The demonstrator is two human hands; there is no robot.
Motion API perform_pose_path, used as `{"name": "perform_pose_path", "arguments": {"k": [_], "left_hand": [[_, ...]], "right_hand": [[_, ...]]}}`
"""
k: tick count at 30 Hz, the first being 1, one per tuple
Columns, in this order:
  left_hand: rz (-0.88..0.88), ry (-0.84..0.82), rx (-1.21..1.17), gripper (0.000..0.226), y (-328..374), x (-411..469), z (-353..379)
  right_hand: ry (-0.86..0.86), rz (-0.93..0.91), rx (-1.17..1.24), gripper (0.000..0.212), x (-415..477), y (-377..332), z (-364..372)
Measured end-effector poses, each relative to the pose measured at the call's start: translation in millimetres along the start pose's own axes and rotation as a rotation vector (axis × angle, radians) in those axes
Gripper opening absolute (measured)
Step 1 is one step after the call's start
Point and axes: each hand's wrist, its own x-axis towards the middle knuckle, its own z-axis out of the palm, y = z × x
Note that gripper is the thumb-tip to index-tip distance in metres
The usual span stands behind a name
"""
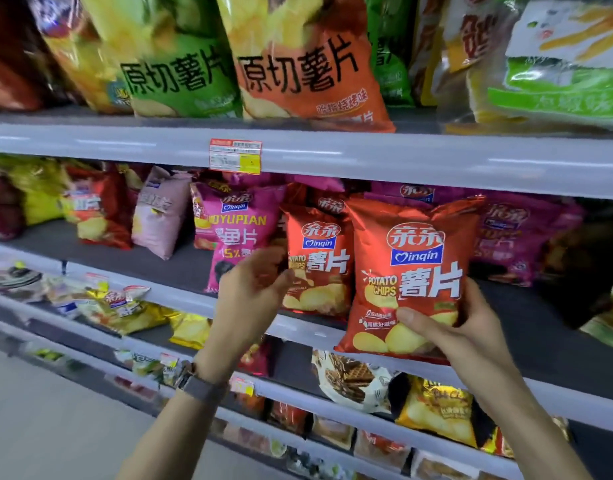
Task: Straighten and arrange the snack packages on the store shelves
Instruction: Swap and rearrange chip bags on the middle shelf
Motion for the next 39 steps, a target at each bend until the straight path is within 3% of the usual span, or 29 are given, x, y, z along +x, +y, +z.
{"name": "perform_pose_path", "arguments": {"k": [5,10,12,16,21,24,31,39], "left_hand": [[-0.071,0.252,-0.073,0.057,-37,37,-31],[-0.174,0.184,-0.121,0.1,-87,88,-42],[-0.198,0.143,-0.168,0.108,-83,94,-41],[-0.191,0.084,-0.24,0.087,-73,95,-32],[-0.233,0.043,-0.195,0.094,-85,101,-19],[-0.238,0.152,-0.117,0.08,-83,98,-21],[-0.207,0.386,-0.176,0.069,-85,81,-51],[-0.225,0.572,-0.213,0.076,-111,34,-116]], "right_hand": [[-0.062,-0.015,-0.005,0.073,6,-2,32],[-0.063,-0.034,-0.007,0.076,9,-5,52],[-0.056,-0.032,-0.001,0.077,8,-6,57],[-0.057,-0.027,-0.004,0.079,6,-6,63],[-0.076,-0.016,0.015,0.078,2,-6,67],[-0.079,-0.003,0.023,0.078,-4,-5,75],[-0.166,-0.009,0.079,0.077,-13,0,116],[-0.214,-0.029,0.054,0.076,9,6,186]]}}
